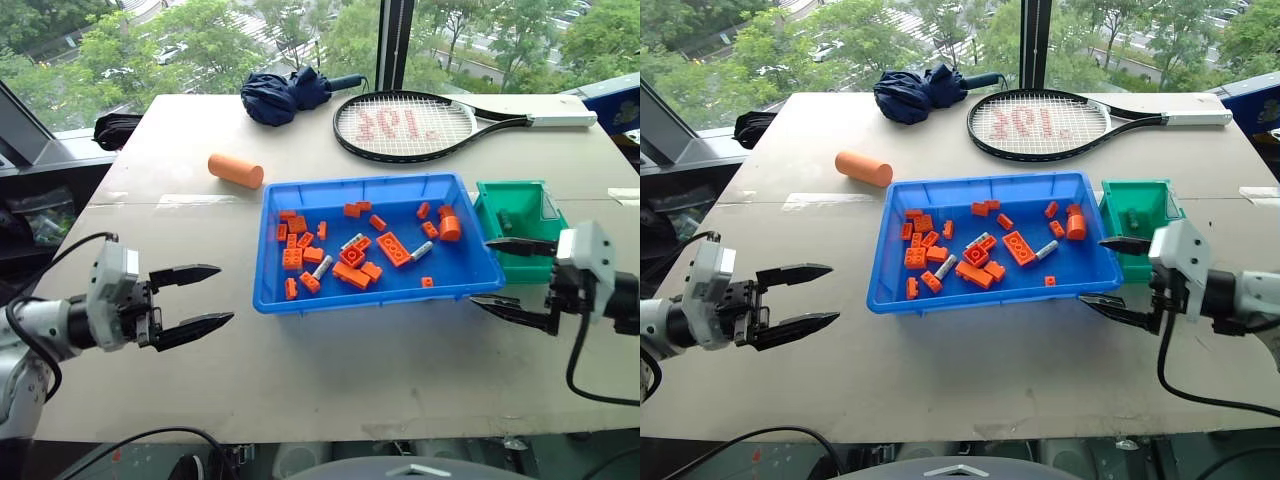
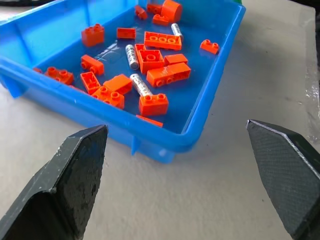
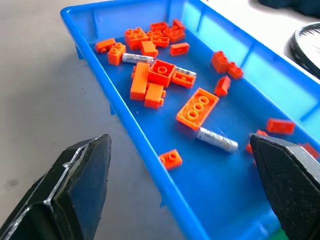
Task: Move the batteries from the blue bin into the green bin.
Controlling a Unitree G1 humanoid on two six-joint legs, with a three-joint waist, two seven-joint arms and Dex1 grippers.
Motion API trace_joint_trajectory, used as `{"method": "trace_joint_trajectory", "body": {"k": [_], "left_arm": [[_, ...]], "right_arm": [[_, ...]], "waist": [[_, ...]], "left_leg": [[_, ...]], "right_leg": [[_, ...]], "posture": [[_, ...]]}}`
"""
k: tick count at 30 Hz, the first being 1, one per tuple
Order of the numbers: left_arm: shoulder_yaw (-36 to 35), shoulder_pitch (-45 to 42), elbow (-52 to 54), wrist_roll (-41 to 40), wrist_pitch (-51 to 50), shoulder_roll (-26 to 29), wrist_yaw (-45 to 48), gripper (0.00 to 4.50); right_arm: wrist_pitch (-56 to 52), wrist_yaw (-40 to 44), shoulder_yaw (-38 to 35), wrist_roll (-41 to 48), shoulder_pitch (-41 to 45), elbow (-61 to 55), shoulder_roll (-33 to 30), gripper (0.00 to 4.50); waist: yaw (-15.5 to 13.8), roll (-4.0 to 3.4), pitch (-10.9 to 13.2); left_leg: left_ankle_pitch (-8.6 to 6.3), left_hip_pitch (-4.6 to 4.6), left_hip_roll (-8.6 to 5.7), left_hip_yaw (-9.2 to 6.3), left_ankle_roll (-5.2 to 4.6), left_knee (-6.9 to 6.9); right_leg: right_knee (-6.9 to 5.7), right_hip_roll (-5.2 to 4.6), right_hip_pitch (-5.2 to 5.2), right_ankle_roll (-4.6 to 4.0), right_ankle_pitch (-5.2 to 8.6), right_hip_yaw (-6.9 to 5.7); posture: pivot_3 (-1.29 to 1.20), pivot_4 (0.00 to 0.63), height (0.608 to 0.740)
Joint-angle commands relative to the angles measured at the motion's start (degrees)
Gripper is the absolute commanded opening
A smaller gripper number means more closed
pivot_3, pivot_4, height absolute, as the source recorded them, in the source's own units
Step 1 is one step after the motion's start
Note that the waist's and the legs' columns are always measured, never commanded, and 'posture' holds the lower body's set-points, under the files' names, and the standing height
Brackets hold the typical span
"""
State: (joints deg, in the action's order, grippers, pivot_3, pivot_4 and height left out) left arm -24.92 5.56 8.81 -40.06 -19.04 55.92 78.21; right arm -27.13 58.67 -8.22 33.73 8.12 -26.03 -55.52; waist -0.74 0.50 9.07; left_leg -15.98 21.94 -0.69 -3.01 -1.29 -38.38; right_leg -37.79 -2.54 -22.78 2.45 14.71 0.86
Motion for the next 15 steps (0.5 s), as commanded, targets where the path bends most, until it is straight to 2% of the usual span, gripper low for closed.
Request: {"method": "trace_joint_trajectory", "body": {"k": [1, 7, 10, 15], "left_arm": [[2.2, -7.2, -0.3, -0.2, 0.1, 2.7, 2.4, 4.5], [5.8, -16.6, 0.7, -0.4, -1.8, 4.7, 3.7, 4.5], [6.3, -18.1, 2.9, -1.2, -3.7, 5.2, 3.6, 4.5], [6.8, -18.0, 6.4, -0.9, -4.8, 5.2, 3.0, 4.5]], "right_arm": [[0.6, 2.7, 11.7, -8.5, 13.3, 8.7, 2.1, 4.42], [5.9, 6.5, 25.8, -22.2, 31.2, 27.8, 9.4, 4.42], [10.1, 9.0, 29.9, -26.8, 36.2, 35.1, 12.7, 4.42], [18.0, 13.3, 34.7, -33.3, 41.6, 44.7, 16.4, 4.42]], "waist": [[0.2, 0.03, 0.2], [0.9, 0.06, 0.3], [1.6, 0.05, 0.3], [1.8, 0.03, 0.3]], "left_leg": [[0.0, -0.05, 0.0, 0.05, 0.0, 0.0], [0.01, 0.24, 0.0, 0.19, 0.01, 0.0], [0.16, 0.93, 0.0, 0.2, 0.27, -0.06], [0.16, 0.95, 0.01, 0.24, 0.26, -0.01]], "right_leg": [[-0.03, 0.02, 0.01, 0.0, -0.01, -0.01], [-0.06, 0.08, -0.38, 0.04, -0.03, -0.02], [-0.16, 0.1, -1.03, 0.07, -0.05, 0.0], [-0.15, 0.14, -1.12, 0.07, -0.05, 0.05]], "posture": [[0.0, 0.15, 0.74], [0.0, 0.15, 0.74], [0.0, 0.15, 0.74], [0.0, 0.15, 0.74]]}}
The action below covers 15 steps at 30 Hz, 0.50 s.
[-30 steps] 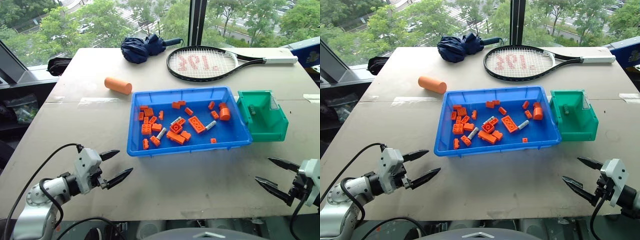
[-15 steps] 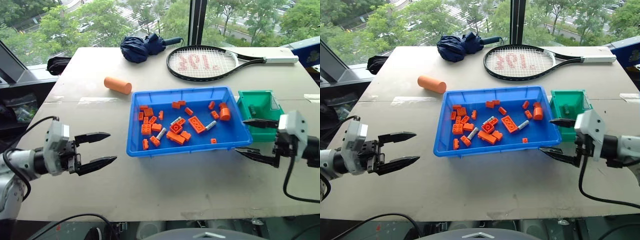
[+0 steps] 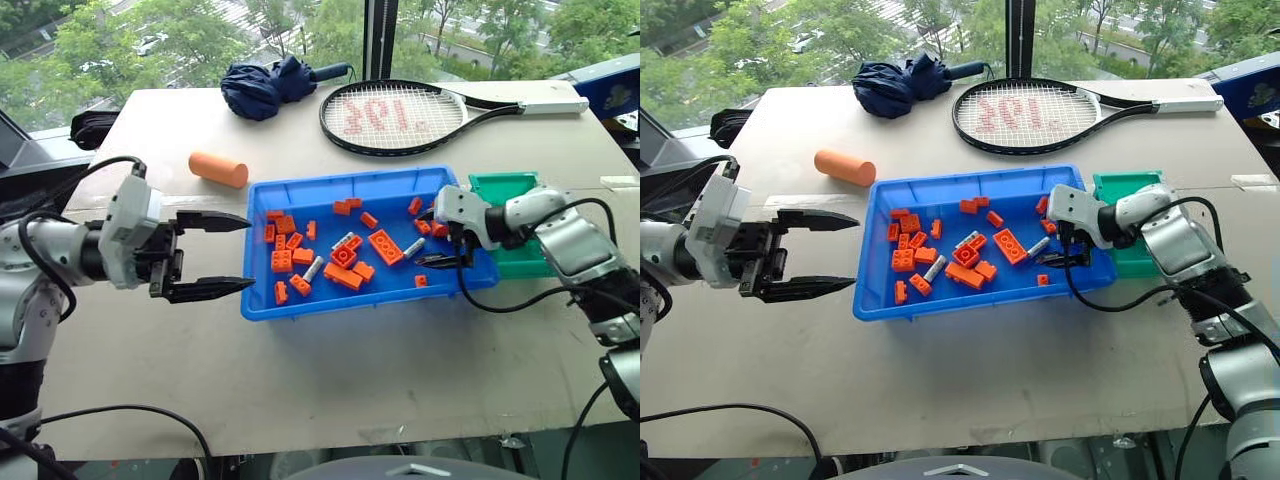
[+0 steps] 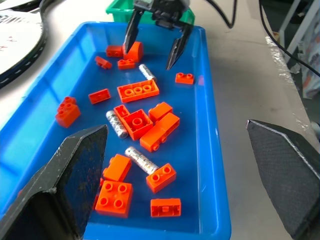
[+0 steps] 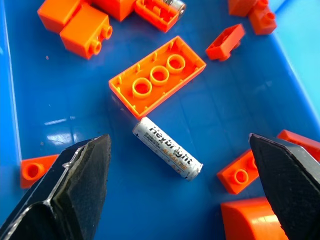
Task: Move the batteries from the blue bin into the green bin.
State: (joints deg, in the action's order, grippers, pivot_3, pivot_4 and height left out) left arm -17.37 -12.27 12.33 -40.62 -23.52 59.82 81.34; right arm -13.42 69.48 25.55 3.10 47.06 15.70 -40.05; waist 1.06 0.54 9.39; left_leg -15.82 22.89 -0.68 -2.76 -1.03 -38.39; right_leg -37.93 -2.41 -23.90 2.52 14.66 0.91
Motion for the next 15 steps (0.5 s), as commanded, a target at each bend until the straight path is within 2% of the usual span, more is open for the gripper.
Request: {"method": "trace_joint_trajectory", "body": {"k": [1, 5, 8, 11, 13, 14, 15], "left_arm": [[-0.7, -0.1, 3.4, -0.4, -0.6, 1.3, -0.3, 4.5], [-0.6, -0.7, 4.8, -0.5, -1.5, 1.0, -1.1, 4.5], [-0.9, -0.8, 5.2, -0.7, -2.0, 1.2, -1.2, 4.5], [-1.2, -1.0, 5.5, -0.9, -2.5, 1.4, -1.3, 4.5], [-1.3, -1.3, 5.9, -1.1, -3.0, 1.4, -1.5, 4.5], [-1.2, -1.5, 6.0, -1.2, -3.2, 1.4, -1.7, 4.5], [-1.1, -1.7, 6.1, -1.3, -3.3, 1.3, -1.8, 4.5]], "right_arm": [[4.7, 3.5, 1.4, -3.2, 3.6, 4.5, 1.8, 4.42], [7.9, 7.0, 3.3, -6.1, 6.2, 10.6, 4.7, 4.42], [9.5, 9.0, 4.3, -8.3, 7.7, 14.4, 6.1, 3.64], [10.1, 10.3, 4.6, -10.3, 9.1, 17.2, 6.5, 2.3], [9.1, 11.3, 4.2, -10.7, 9.5, 17.4, 6.3, 1.13], [8.7, 12.1, 4.1, -11.0, 9.5, 17.1, 5.8, 0.96], [8.6, 12.7, 4.0, -11.1, 9.4, 16.8, 5.4, 0.24]], "waist": [[0.0, -0.01, 0.0], [0.0, -0.01, 0.0], [0.0, -0.01, 0.0], [-0.1, -0.01, 0.0], [-0.2, -0.01, 0.0], [-0.2, 0.0, 0.0], [-0.2, -0.01, 0.0]], "left_leg": [[0.0, 0.0, 0.01, 0.0, 0.0, 0.0], [0.0, -0.03, 0.02, -0.01, 0.0, -0.03], [0.01, -0.05, 0.02, -0.01, 0.01, -0.04], [0.01, -0.05, 0.02, -0.02, 0.01, -0.05], [0.01, -0.05, 0.01, -0.03, 0.02, -0.05], [0.01, -0.05, 0.01, -0.04, 0.02, -0.05], [0.01, -0.05, 0.01, -0.04, 0.02, -0.05]], "right_leg": [[-0.01, 0.08, 0.0, 0.0, 0.0, 0.0], [-0.08, 0.22, 0.01, 0.0, 0.0, 0.01], [-0.1, 0.23, 0.01, -0.01, 0.0, 0.01], [-0.09, 0.23, 0.02, -0.01, 0.0, 0.01], [-0.08, 0.22, 0.04, -0.01, 0.0, -0.01], [-0.08, 0.22, 0.04, -0.01, 0.0, -0.01], [-0.09, 0.22, 0.04, -0.01, 0.0, -0.01]], "posture": [[0.0, 0.15, 0.74], [0.0, 0.15, 0.74], [0.0, 0.15, 0.74], [0.0, 0.15, 0.74], [0.0, 0.15, 0.74], [0.0, 0.15, 0.74], [0.0, 0.15, 0.74]]}}
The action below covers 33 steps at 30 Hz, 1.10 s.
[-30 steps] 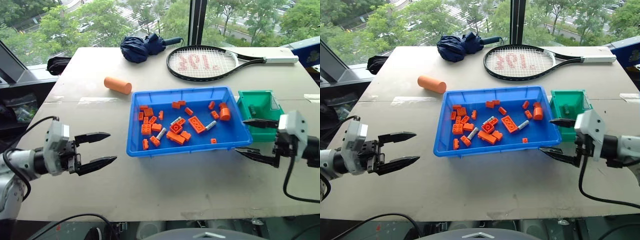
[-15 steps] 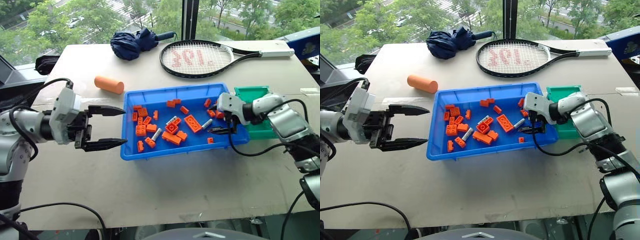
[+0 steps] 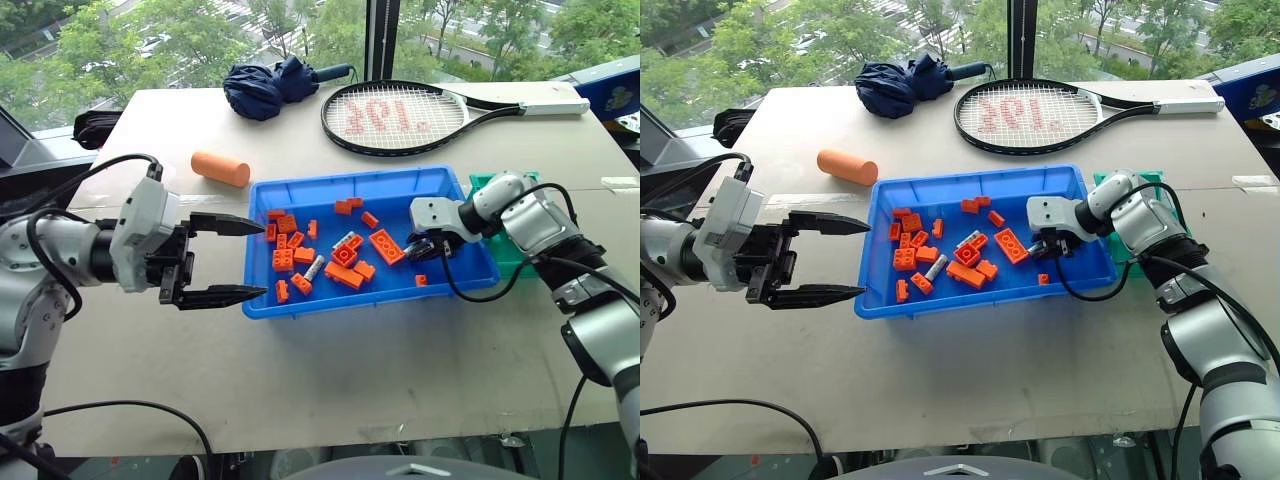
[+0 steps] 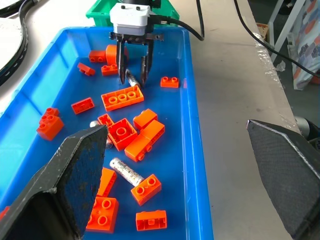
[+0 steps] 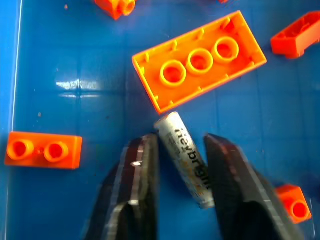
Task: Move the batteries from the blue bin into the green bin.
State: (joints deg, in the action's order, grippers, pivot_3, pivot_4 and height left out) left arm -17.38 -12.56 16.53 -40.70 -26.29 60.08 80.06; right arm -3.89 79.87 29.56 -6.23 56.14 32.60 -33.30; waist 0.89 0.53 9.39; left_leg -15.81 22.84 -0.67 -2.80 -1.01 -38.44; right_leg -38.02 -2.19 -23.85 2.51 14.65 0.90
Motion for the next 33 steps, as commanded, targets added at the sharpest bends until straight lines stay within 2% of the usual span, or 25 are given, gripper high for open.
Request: {"method": "trace_joint_trajectory", "body": {"k": [1, 6, 10, 14, 16, 20, 27, 29, 30, 33], "left_arm": [[-0.9, -1.8, 2.0, -1.3, -0.6, 1.0, -0.6, 4.5], [0.5, -4.3, 3.1, -2.4, -1.8, 0.0, -1.2, 4.5], [1.5, -8.3, 3.9, -5.8, -5.0, -1.5, -4.0, 4.5], [4.6, -13.6, 4.0, -7.3, -7.9, -4.9, -8.3, 4.5], [6.4, -16.2, 3.4, -6.8, -8.5, -6.7, -10.1, 4.5], [9.8, -20.6, 1.8, -5.4, -9.4, -9.5, -12.3, 4.5], [12.6, -23.8, -1.1, -2.8, -7.7, -11.8, -11.2, 4.5], [12.6, -23.7, -1.7, -2.4, -7.2, -11.9, -10.4, 4.5], [12.5, -23.5, -2.0, -2.2, -6.9, -11.8, -10.0, 4.5], [11.4, -22.2, -2.5, -1.8, -6.2, -11.1, -8.9, 4.5]], "right_arm": [[-1.4, 2.8, -0.3, -1.6, 0.1, -0.8, -1.7, 0.12], [-8.5, 4.9, -4.7, 2.3, -1.8, -11.1, -4.7, 0.02], [-20.6, 3.0, -13.1, 8.6, -3.9, -25.4, -8.8, 0.02], [-28.1, -0.7, -22.3, 11.6, -7.8, -34.2, -16.6, 0.02], [-31.6, -4.0, -26.0, 10.7, -10.4, -36.4, -20.7, 0.02], [-36.6, -10.3, -30.9, 10.4, -15.0, -36.7, -25.0, 0.02], [-34.5, -16.9, -31.1, 9.4, -20.4, -33.6, -25.8, 0.02], [-32.7, -17.0, -30.2, 9.4, -20.9, -32.3, -25.4, 0.96], [-32.3, -17.3, -29.9, 9.3, -20.9, -31.7, -25.2, 1.18], [-31.2, -18.6, -29.6, 9.1, -20.2, -30.4, -24.7, 2.51]], "waist": [[0.0, 0.0, 0.0], [-0.1, -0.03, 0.0], [-0.2, -0.12, 0.1], [-0.7, -0.11, 0.1], [-0.8, -0.1, 0.1], [-0.8, -0.1, 0.1], [0.1, -0.11, 0.1], [0.1, -0.12, 0.1], [0.1, -0.12, 0.1], [-0.1, -0.12, 0.1]], "left_leg": [[0.0, 0.0, 0.0, 0.0, 0.0, 0.0], [0.0, 0.0, 0.0, -0.01, 0.0, 0.0], [0.0, 0.08, 0.0, -0.04, 0.0, -0.01], [-0.03, 0.08, -0.02, -0.13, -0.06, -0.03], [-0.11, 0.07, -0.06, -0.17, -0.19, -0.04], [-0.13, 0.05, -0.07, -0.05, -0.22, -0.1], [-0.09, -0.05, 0.0, 0.1, -0.16, -0.08], [-0.09, -0.04, 0.01, 0.12, -0.17, -0.08], [-0.1, -0.04, 0.01, 0.15, -0.17, -0.08], [-0.09, -0.04, 0.02, 0.14, -0.17, -0.09]], "right_leg": [[0.0, 0.0, 0.0, 0.0, 0.0, 0.0], [0.0, -0.02, 0.01, 0.0, 0.0, 0.0], [-0.01, -0.07, -0.04, 0.0, 0.0, 0.0], [0.01, -0.08, 0.01, 0.0, 0.0, -0.01], [0.02, -0.09, 0.06, 0.01, 0.0, -0.02], [-0.04, -0.07, 0.07, 0.01, 0.0, 0.02], [-0.1, 0.07, 0.04, 0.01, 0.0, 0.14], [-0.1, 0.08, 0.03, 0.01, 0.0, 0.15], [-0.1, 0.08, 0.01, 0.01, 0.0, 0.18], [-0.1, 0.09, 0.02, 0.01, 0.0, 0.16]], "posture": [[0.0, 0.15, 0.74], [0.0, 0.15, 0.74], [0.0, 0.15, 0.74], [0.0, 0.15, 0.74], [0.0, 0.15, 0.74], [0.0, 0.15, 0.74], [0.0, 0.15, 0.74], [0.0, 0.15, 0.74], [0.0, 0.15, 0.74], [0.0, 0.15, 0.74]]}}
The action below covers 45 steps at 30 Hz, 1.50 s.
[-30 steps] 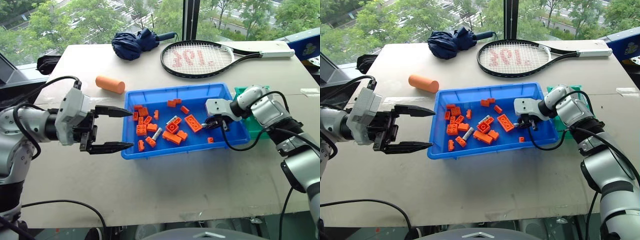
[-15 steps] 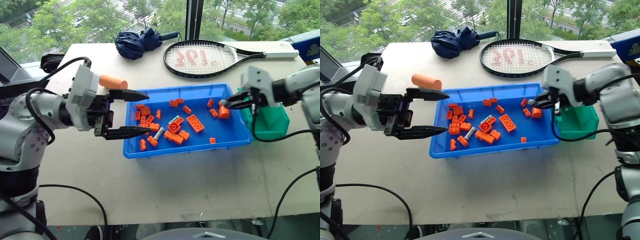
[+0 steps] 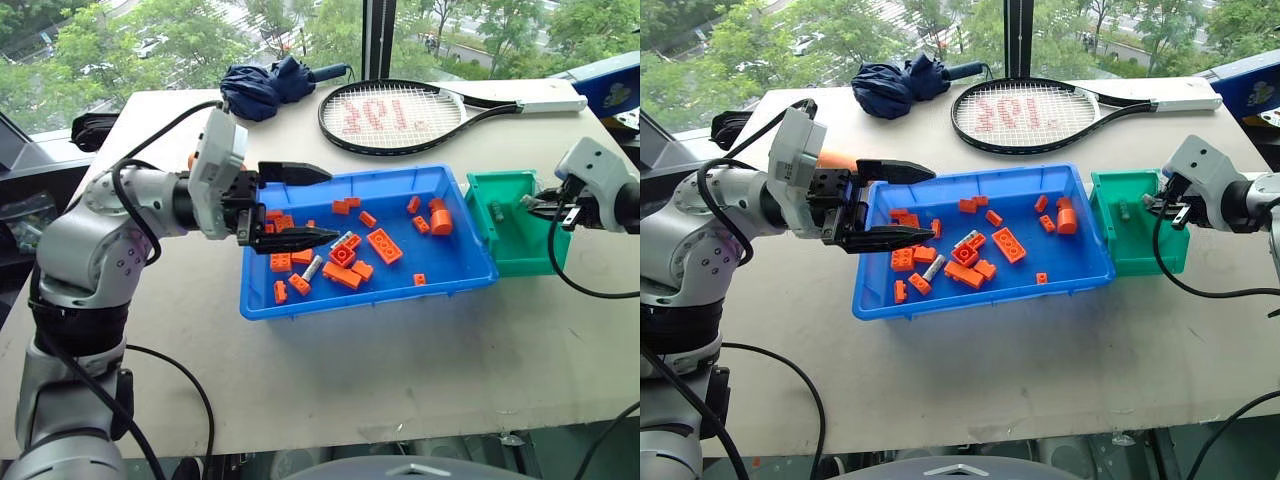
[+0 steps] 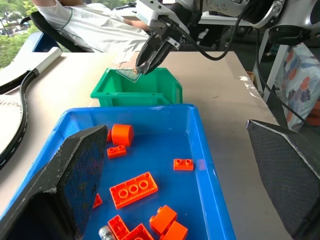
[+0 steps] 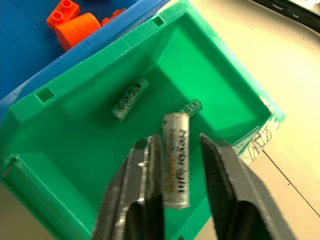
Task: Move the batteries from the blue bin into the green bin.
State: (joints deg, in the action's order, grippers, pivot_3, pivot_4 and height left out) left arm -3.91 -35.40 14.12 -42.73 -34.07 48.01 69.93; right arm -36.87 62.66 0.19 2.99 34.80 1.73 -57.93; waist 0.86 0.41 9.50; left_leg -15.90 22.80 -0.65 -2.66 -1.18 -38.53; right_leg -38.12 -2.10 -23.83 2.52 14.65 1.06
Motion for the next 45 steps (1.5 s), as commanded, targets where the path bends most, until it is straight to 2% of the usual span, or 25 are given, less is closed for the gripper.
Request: {"method": "trace_joint_trajectory", "body": {"k": [1, 4, 10, 15, 20, 26, 31, 37, 41, 45], "left_arm": [[-2.6, 1.6, 0.0, 0.5, 2.0, 1.5, 1.7, 4.5], [-4.5, 4.5, -0.3, 1.1, 3.0, 3.2, 2.7, 4.5], [-11.3, 15.0, -4.5, 5.0, 6.5, 8.9, 4.5, 4.5], [-18.9, 24.6, -5.9, 6.4, 8.5, 11.8, 5.8, 4.5], [-25.5, 33.5, -6.3, 7.7, 10.2, 12.5, 7.4, 4.5], [-27.6, 34.8, -5.5, 6.5, 10.0, 12.1, 7.1, 4.5], [-27.4, 34.3, -5.3, 6.2, 10.1, 11.9, 6.8, 4.5], [-26.5, 33.4, -6.1, 6.5, 11.0, 11.6, 6.8, 4.5], [-25.7, 32.5, -6.6, 6.6, 11.5, 11.5, 6.9, 4.5], [-25.3, 32.1, -6.8, 6.5, 11.8, 11.5, 7.1, 4.5]], "right_arm": [[2.1, -1.0, 0.3, -0.2, 1.9, 0.8, -0.2, 3.14], [3.1, 0.4, 2.1, 0.8, 4.9, 1.1, 0.8, 4.44], [2.7, 1.5, 9.4, 3.4, 14.3, -0.1, 13.6, 4.44], [6.3, 2.0, 17.9, 2.3, 19.2, 2.7, 26.1, 4.44], [10.9, 0.7, 23.8, -0.1, 25.4, 12.6, 37.9, 4.44], [15.6, -3.4, 25.7, -3.5, 31.1, 27.8, 48.0, 4.44], [20.4, -3.5, 27.2, -6.8, 31.6, 34.0, 50.0, 4.44], [23.0, -3.0, 29.1, -11.3, 31.4, 38.4, 49.5, 4.44], [22.1, -2.1, 28.0, -11.6, 31.4, 38.0, 49.5, 4.44], [17.4, 0.1, 25.3, -9.1, 30.7, 31.8, 47.9, 4.44]], "waist": [[0.0, 0.0, 0.0], [0.0, -0.01, 0.0], [1.8, -0.02, 0.0], [1.3, 0.0, 0.0], [1.2, 0.0, 0.0], [1.1, 0.02, 0.0], [1.4, 0.03, 0.0], [1.7, 0.03, 0.0], [1.7, 0.03, 0.0], [1.6, 0.04, 0.0]], "left_leg": [[0.01, 0.0, 0.0, 0.01, 0.01, 0.0], [0.07, 0.0, 0.01, 0.01, 0.12, 0.01], [0.06, -0.13, 0.23, 0.11, 0.12, 0.07], [0.08, 0.15, 0.24, -0.03, 0.15, 0.12], [0.09, 0.15, 0.11, 0.01, 0.17, 0.1], [0.11, 0.16, 0.1, -0.15, 0.23, 0.12], [0.13, 0.15, 0.0, -0.18, 0.27, 0.17], [0.14, 0.15, -0.02, -0.11, 0.29, 0.2], [0.15, 0.16, -0.03, -0.06, 0.31, 0.19], [0.15, 0.2, -0.04, 0.03, 0.31, 0.19]], "right_leg": [[0.0, -0.01, 0.0, 0.0, 0.0, 0.01], [0.01, -0.01, 0.0, 0.0, 0.0, 0.02], [-0.01, 0.03, -0.02, -0.02, -0.01, 0.15], [0.03, 0.0, -0.23, -0.04, 0.0, 0.03], [0.03, -0.19, -0.27, -0.02, -0.01, 0.01], [-0.03, -0.26, -0.27, -0.04, -0.01, -0.11], [-0.05, -0.34, -0.3, -0.04, -0.01, -0.11], [-0.27, -0.34, -0.46, -0.04, -0.01, -0.07], [-0.47, -0.34, -0.59, -0.05, -0.01, -0.01], [-0.7, -0.36, -0.78, -0.05, -0.01, 0.08]], "posture": [[0.0, 0.15, 0.74], [0.0, 0.15, 0.74], [0.0, 0.15, 0.74], [0.0, 0.15, 0.74], [0.0, 0.15, 0.74], [0.0, 0.15, 0.74], [0.0, 0.15, 0.74], [0.0, 0.15, 0.74], [0.0, 0.15, 0.74], [0.0, 0.15, 0.74]]}}
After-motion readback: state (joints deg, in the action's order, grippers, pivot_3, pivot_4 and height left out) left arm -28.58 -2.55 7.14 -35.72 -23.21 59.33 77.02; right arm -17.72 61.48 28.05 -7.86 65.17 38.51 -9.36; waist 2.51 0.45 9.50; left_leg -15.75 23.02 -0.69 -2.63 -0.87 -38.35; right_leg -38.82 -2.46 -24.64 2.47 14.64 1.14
